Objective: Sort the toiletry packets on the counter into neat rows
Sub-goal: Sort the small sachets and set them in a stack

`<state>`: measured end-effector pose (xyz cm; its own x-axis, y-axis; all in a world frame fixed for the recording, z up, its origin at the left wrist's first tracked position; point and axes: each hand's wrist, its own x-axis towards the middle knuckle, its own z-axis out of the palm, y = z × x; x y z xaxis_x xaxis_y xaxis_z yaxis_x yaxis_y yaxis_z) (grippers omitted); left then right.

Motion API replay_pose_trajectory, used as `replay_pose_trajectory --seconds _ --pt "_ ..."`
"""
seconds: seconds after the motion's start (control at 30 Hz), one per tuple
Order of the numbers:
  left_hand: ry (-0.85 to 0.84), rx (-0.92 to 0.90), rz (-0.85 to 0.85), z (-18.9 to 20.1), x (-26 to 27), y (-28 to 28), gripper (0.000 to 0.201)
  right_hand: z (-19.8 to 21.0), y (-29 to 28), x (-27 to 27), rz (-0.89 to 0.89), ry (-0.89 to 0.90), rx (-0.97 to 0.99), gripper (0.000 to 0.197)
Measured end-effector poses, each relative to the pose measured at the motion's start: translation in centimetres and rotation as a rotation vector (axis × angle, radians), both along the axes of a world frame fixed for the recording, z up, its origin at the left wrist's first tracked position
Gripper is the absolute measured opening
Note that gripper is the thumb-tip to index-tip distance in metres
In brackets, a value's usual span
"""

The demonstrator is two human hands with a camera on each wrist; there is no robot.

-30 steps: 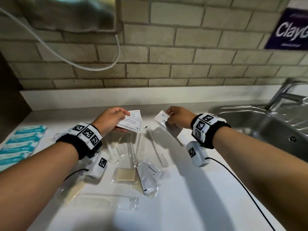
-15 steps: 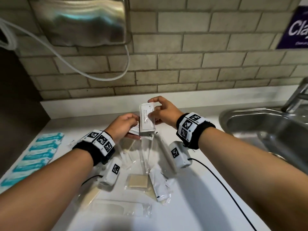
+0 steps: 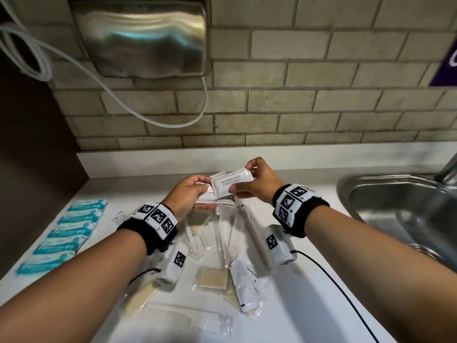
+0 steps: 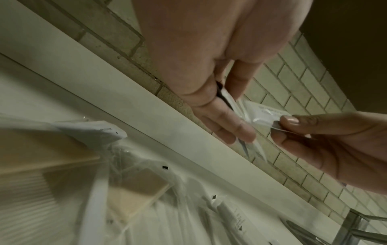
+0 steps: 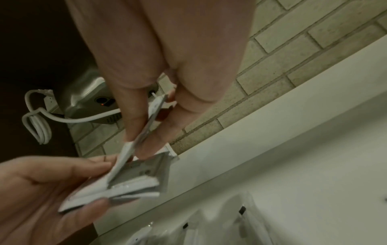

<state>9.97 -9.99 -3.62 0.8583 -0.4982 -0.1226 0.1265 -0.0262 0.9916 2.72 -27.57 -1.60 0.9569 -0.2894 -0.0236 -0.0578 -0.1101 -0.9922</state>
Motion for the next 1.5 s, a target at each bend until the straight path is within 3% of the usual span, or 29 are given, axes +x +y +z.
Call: replay_pose_trajectory --seconds 0.17,0.27,0.43,0.57,0.77,0.9,1.03,1.2,1.3,1.5 --pt "0.069 -0.076 -0.003 0.9 -0.2 -0.5 0.028 -0.8 0.5 0.8 -0.014 0.064 -0.367 0.051" --pt "0.08 -0.056 -0.085 1.1 0.0 -0.5 0.038 -0.8 0.9 1.2 -0.064 0.07 -0.412 0.053" --pt "-0.074 0.03 -0.029 0.4 0.2 0.4 0.016 -0.2 2.1 1.1 -0.018 0.135 -0.609 0.069" --pt "-0.153 0.017 0.055 0.9 0.8 3.7 0.033 -0.1 3.8 0.9 0.064 0.175 -0.749 0.082" --pt "-0.188 -0.017 0.214 4.0 2.8 11.3 0.029 -0.8 8.4 2.4 0.416 0.285 -0.92 0.076" --pt "-0.224 -0.002 0.243 5.5 3.4 15.8 0.028 -1.8 14.2 4.7 0.629 0.327 -1.12 0.096" --pt "-0.22 0.015 0.27 4.8 3.6 18.4 0.027 -3.2 19.1 6.5 0.725 0.296 -1.165 0.118" --pt "-0.169 0.059 0.288 3.1 4.7 21.2 0.027 -5.3 23.0 8.7 0.888 0.387 -1.333 0.129" --pt "-0.149 0.067 0.273 2.1 5.3 22.3 0.027 -6.0 22.9 8.7 0.849 0.495 -1.384 0.121" --pt "-0.128 0.085 0.199 0.8 5.3 21.7 0.029 -5.7 20.0 5.9 0.718 0.465 -1.305 0.108"
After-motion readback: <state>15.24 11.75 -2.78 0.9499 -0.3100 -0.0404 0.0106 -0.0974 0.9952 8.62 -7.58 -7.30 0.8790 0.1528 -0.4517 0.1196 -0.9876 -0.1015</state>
